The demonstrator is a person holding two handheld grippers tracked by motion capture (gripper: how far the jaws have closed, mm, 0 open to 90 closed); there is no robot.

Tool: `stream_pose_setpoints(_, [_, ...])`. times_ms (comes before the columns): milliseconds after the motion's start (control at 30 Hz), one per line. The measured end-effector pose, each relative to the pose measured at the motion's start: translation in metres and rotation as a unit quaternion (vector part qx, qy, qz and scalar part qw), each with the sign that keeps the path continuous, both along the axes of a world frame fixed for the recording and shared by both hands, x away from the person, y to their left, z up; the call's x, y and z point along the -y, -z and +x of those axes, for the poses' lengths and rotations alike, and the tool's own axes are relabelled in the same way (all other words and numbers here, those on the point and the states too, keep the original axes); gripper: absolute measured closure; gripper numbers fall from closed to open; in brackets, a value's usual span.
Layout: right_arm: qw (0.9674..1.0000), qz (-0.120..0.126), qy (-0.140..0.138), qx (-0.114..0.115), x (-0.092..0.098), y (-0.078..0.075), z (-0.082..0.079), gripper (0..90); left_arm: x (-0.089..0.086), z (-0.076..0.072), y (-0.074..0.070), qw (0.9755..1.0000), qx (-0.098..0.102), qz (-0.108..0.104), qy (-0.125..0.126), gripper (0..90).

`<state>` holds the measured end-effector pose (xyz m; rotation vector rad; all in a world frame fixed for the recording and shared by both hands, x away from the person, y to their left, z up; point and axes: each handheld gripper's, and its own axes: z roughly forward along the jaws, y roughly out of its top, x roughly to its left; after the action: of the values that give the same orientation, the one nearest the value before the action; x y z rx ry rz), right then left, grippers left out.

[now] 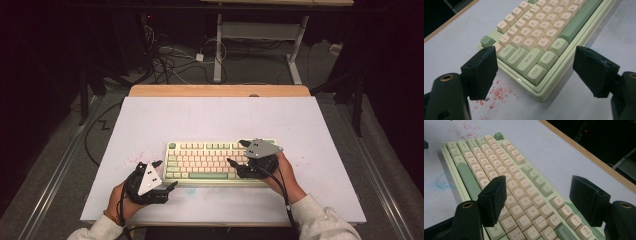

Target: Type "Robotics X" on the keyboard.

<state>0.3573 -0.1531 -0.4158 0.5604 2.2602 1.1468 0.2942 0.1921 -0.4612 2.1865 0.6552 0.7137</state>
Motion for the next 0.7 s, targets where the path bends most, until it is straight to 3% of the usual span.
stream_pose_setpoints(333, [0.9996,0.016,0.006,0.020,0.010,-0.005,-0.010,22.7,0.000,0.001,0.001,1.0000,-0.002,0.002,-0.001,19.3])
stream_pose_setpoints(700, [0.9993,0.012,0.016,0.033,0.026,-0.007,-0.020,21.8,-0.001,0.000,0.000,1.0000,-0.006,-0.004,-0.004,19.3])
